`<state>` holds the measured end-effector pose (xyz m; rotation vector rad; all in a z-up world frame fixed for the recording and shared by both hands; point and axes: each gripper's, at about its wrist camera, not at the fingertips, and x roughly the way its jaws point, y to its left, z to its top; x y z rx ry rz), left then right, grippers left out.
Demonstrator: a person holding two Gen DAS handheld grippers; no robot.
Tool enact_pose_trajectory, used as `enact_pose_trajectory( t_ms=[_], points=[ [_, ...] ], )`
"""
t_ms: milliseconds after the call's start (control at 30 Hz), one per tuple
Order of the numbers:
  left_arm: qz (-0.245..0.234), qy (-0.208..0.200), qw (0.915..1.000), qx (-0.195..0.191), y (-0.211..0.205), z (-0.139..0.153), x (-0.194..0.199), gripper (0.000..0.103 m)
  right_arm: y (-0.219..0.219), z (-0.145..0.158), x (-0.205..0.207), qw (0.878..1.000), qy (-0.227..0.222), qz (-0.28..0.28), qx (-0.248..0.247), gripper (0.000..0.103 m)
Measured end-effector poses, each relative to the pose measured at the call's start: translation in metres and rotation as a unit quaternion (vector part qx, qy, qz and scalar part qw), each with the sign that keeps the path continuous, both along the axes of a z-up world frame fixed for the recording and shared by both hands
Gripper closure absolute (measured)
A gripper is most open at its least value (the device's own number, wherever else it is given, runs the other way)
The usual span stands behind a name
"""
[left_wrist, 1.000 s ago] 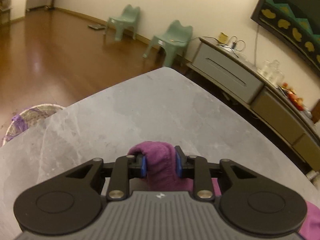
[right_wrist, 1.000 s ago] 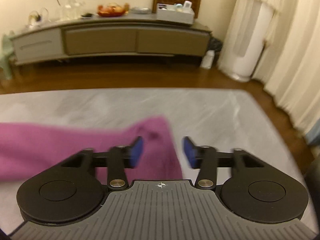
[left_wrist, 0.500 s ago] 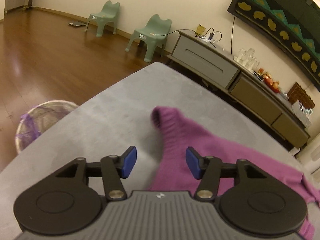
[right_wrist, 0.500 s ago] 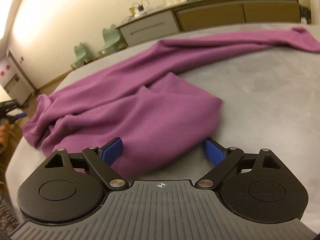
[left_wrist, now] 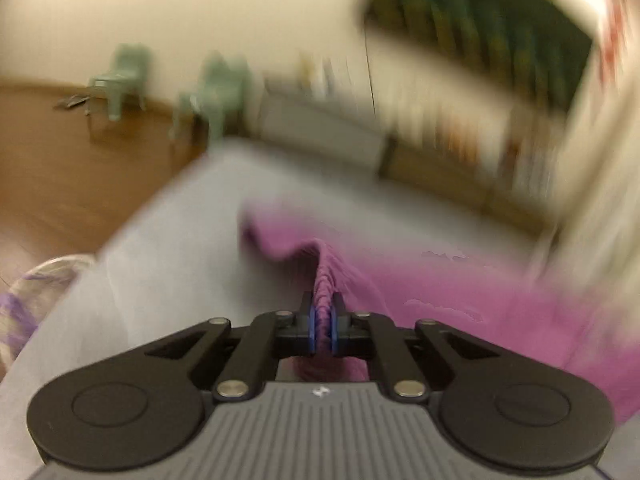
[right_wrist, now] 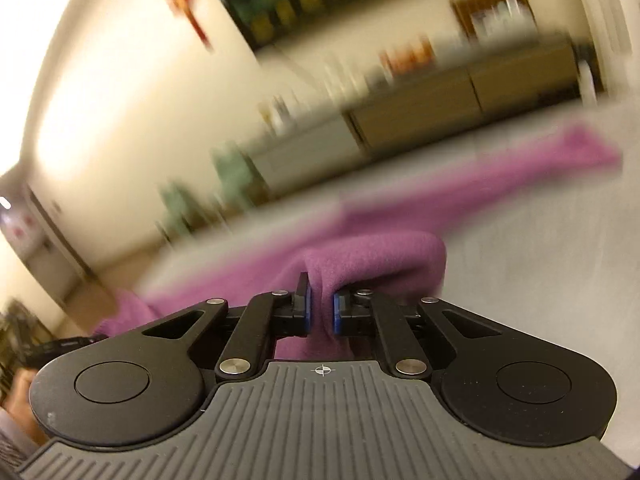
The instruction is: Fold clothes
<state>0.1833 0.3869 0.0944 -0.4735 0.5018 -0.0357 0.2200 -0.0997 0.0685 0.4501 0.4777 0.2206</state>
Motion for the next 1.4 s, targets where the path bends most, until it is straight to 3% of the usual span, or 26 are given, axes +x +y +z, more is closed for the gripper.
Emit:
enact_pose_trajectory(
  t_ms=[67,100,133,167,233,267,333,367,433,633,800,833,867,933,967,1000,1133,1233,1300,1367,1400],
  points=[
    [0.04,-0.038,0.9967,-0.059,0.023,0.017,-0.006,0.096,-0.013,0.047,-0.006,0.999,-0.031,-0.022,-0.022,0.096],
    [0.057,-0.033,0.9963,-0.055,0.024,0.018,-0.002,0.095,-0.016,0.062,-0.001,0.997,-0.031,-0.04,-0.053,0.095],
    [0.066,-0.012,0.9966,-0.048,0.019,0.013,0.008,0.094,-0.018,0.07,0.009,0.995,-0.023,-0.052,-0.08,0.087],
    [0.061,0.022,0.9969,-0.043,0.011,0.002,0.021,0.094,-0.019,0.068,0.025,0.993,-0.007,-0.058,-0.103,0.059],
    [0.043,0.083,0.9955,-0.013,-0.011,-0.021,0.04,0.093,-0.02,0.048,0.056,0.984,0.056,-0.073,-0.154,0.021],
    [0.038,0.108,0.9935,0.004,-0.021,-0.029,0.046,0.093,-0.022,0.036,0.064,0.978,0.084,-0.082,-0.173,0.028],
    [0.026,0.141,0.9892,0.032,-0.034,-0.04,0.051,0.089,-0.03,0.014,0.057,0.973,0.106,-0.1,-0.18,0.028],
    [0.022,0.141,0.9887,0.047,-0.036,-0.04,0.049,0.088,-0.035,0.005,0.044,0.977,0.1,-0.097,-0.159,0.022],
    [0.018,0.137,0.9877,0.073,-0.038,-0.039,0.041,0.087,-0.042,-0.015,0.02,0.981,0.101,-0.086,-0.14,0.019],
    [0.001,0.146,0.9827,0.114,-0.045,-0.038,0.022,0.079,-0.038,-0.076,-0.032,0.97,0.091,-0.047,-0.219,0.017],
    [-0.036,0.156,0.9731,0.166,-0.059,-0.041,0.008,0.072,-0.032,-0.09,-0.025,0.963,0.095,-0.016,-0.252,0.017],
    [-0.045,0.16,0.9701,0.177,-0.065,-0.044,0.008,0.072,-0.034,-0.087,-0.024,0.962,0.093,-0.02,-0.257,0.025],
    [-0.055,0.164,0.9669,0.188,-0.07,-0.048,0.007,0.072,-0.037,-0.084,-0.023,0.961,0.091,-0.023,-0.261,0.052],
    [-0.058,0.168,0.9639,0.198,-0.075,-0.052,0.01,0.072,-0.043,-0.078,-0.021,0.958,0.086,-0.03,-0.271,0.074],
    [-0.058,0.17,0.9629,0.202,-0.076,-0.054,0.013,0.073,-0.045,-0.075,-0.019,0.957,0.084,-0.034,-0.276,0.1],
    [-0.057,0.171,0.9618,0.206,-0.078,-0.056,0.015,0.073,-0.048,-0.072,-0.018,0.956,0.082,-0.037,-0.281,0.103],
    [-0.055,0.178,0.9575,0.22,-0.084,-0.063,0.024,0.074,-0.059,-0.06,-0.014,0.95,0.073,-0.051,-0.3,0.103],
    [-0.049,0.176,0.9601,0.212,-0.08,-0.06,0.025,0.074,-0.129,-0.031,-0.032,0.958,0.051,-0.164,-0.229,0.103],
    [-0.049,0.174,0.9609,0.209,-0.079,-0.058,0.024,0.073,-0.164,-0.033,-0.038,0.956,0.074,-0.208,-0.191,0.102],
    [-0.047,0.169,0.9627,0.206,-0.075,-0.052,0.018,0.073,-0.181,-0.045,-0.04,0.952,0.11,-0.235,-0.163,0.087],
    [-0.043,0.164,0.9645,0.202,-0.071,-0.047,0.013,0.072,-0.182,-0.05,-0.04,0.952,0.118,-0.238,-0.154,0.085]
  ],
)
